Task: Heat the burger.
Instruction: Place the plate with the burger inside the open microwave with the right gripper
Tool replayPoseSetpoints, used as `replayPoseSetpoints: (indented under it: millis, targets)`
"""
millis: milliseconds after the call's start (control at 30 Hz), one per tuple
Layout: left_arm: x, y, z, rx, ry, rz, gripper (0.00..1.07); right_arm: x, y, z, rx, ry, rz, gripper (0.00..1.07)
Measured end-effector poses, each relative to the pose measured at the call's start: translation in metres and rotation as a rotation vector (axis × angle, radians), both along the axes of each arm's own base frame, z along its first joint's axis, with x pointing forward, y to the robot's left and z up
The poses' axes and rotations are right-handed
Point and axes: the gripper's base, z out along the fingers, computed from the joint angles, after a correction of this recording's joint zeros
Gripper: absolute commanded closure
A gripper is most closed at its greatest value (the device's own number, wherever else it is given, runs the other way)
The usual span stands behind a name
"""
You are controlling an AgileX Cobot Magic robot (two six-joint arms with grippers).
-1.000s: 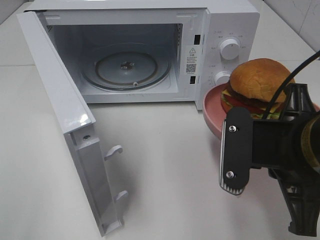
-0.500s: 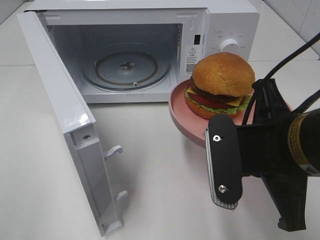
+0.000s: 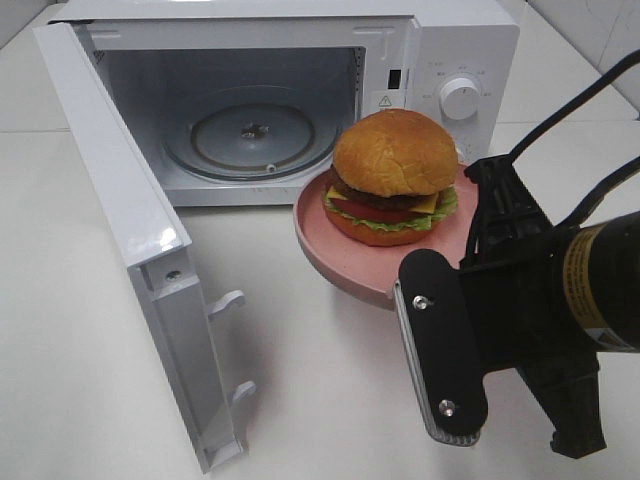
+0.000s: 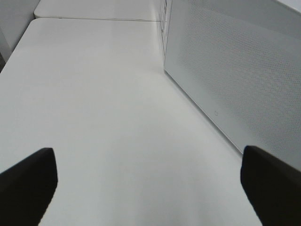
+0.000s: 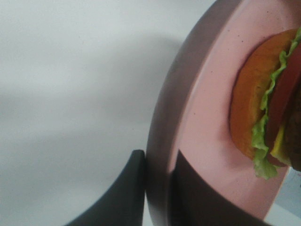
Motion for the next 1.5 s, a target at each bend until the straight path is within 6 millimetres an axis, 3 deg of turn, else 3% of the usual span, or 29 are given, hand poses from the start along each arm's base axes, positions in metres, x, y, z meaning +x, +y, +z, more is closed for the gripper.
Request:
replayPoseSetpoints:
  millis: [700, 1500]
  targets:
    - [0.000, 0.000, 0.000, 0.000, 0.000, 0.000, 0.09, 0.001, 0.011, 0.002, -0.005, -0.064, 0.202, 1.02]
    - [0.000, 0.000, 0.000, 0.000, 0.000, 0.000, 0.09, 0.035, -0.006, 0.008, 0.044, -0.154, 0.277, 1.02]
